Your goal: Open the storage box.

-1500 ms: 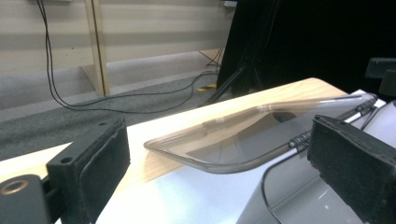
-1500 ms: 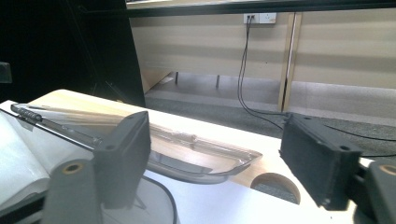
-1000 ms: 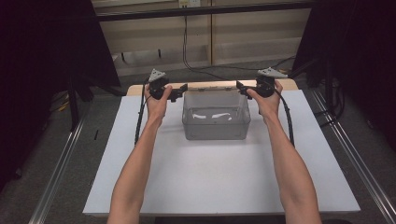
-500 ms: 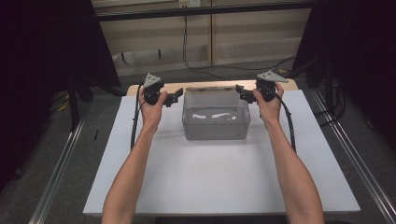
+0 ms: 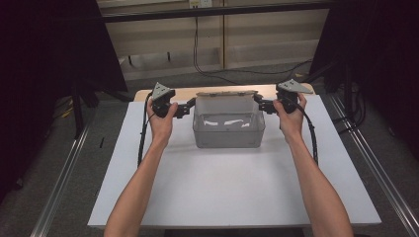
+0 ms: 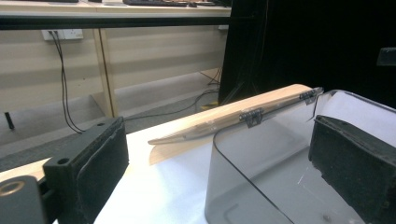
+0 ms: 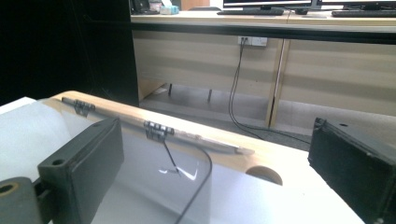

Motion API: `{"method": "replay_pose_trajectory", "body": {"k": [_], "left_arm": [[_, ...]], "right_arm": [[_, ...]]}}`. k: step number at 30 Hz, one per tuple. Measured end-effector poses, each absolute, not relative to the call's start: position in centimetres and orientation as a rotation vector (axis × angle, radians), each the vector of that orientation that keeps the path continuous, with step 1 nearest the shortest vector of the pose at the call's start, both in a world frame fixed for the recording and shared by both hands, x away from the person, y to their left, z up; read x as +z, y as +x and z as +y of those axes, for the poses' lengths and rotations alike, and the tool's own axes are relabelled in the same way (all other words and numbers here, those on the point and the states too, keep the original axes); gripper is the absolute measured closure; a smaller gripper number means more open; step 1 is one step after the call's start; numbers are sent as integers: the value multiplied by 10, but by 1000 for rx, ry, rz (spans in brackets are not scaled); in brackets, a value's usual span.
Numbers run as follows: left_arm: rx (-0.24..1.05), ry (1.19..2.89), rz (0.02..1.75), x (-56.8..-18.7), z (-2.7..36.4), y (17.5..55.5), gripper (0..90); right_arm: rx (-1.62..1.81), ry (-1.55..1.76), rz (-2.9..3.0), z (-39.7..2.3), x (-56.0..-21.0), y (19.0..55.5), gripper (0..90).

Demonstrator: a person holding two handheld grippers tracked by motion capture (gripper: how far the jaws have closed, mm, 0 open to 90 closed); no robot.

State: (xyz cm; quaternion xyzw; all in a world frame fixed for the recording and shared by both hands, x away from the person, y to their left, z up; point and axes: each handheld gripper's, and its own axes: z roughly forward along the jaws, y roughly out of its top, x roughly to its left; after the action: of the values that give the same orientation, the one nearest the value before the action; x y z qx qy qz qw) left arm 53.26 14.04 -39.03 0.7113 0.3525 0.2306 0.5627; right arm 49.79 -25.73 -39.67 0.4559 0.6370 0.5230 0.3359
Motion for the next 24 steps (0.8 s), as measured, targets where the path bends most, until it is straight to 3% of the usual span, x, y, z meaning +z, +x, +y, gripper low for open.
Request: {"method": "replay_pose_trajectory", "body": {"k": [12,24], "left_arm": [[532,1645,811,-396,149,507,49],[625,1633,798,-391,160,480,48]], "right_arm": [[1368,1175,1654,-265,-406,471,37],[1352,1167,1641,-276,-406,440,35]]}}
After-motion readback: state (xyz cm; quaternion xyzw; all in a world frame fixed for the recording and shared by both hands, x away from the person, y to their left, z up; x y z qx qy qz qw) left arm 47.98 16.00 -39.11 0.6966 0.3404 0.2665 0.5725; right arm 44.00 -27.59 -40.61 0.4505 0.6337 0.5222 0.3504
